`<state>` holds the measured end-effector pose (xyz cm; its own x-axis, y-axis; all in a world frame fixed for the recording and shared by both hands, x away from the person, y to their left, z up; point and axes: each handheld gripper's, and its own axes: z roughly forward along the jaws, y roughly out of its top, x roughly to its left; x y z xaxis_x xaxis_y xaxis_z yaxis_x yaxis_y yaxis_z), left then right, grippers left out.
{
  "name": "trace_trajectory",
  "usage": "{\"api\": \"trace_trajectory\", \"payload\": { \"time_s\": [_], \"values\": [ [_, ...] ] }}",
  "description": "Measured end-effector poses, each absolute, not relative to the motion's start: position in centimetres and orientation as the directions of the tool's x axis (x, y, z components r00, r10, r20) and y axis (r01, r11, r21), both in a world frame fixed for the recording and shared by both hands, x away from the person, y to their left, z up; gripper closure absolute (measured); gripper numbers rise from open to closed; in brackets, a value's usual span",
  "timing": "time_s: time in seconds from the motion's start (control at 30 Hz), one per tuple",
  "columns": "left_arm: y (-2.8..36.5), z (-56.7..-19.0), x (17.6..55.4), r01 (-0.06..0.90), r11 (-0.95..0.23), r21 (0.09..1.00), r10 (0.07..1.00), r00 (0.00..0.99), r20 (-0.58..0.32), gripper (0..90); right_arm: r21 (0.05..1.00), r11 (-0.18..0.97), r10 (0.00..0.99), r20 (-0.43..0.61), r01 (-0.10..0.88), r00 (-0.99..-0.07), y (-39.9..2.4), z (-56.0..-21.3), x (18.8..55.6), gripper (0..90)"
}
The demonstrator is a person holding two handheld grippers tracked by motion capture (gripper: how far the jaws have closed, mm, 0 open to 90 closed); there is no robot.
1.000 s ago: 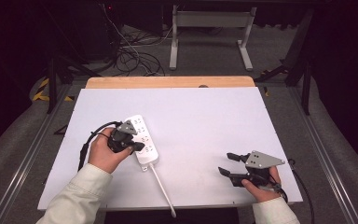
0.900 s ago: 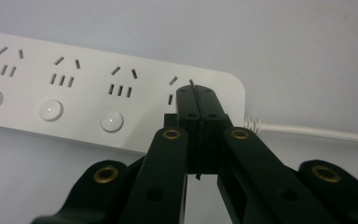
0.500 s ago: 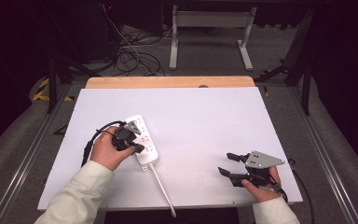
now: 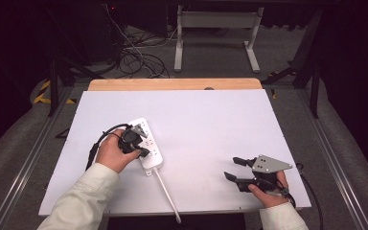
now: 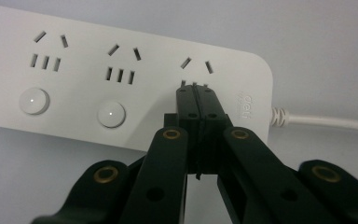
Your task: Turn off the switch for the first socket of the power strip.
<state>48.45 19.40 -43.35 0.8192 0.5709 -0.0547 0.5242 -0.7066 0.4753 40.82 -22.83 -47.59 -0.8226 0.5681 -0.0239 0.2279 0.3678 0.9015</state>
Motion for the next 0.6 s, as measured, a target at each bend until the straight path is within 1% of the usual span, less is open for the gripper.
{"api": "trace_trajectory", "payload": {
  "time_s": [0.1, 0.33, 0.6],
  "values": [
    [19.43, -43.37, 48.42, 0.528, -0.704, 0.475, 0.572, 0.818, -0.061, 89.9, 0.901, 0.368, 0.568, -0.024, 0.228, -0.823, -22.82, -47.6, 40.82, 37.2],
    [19.37, -43.44, 48.43, 0.522, -0.718, 0.46, 0.57, 0.821, -0.042, 89.9, 0.9, 0.372, 0.566, -0.027, 0.227, -0.824, -22.8, -47.59, 40.78, 37.2],
    [19.39, -43.54, 48.41, 0.519, -0.72, 0.46, 0.567, 0.822, -0.04, 90.0, 0.9, 0.373, 0.566, -0.028, 0.225, -0.824, -22.8, -47.58, 40.76, 37.2]
  ]
}}
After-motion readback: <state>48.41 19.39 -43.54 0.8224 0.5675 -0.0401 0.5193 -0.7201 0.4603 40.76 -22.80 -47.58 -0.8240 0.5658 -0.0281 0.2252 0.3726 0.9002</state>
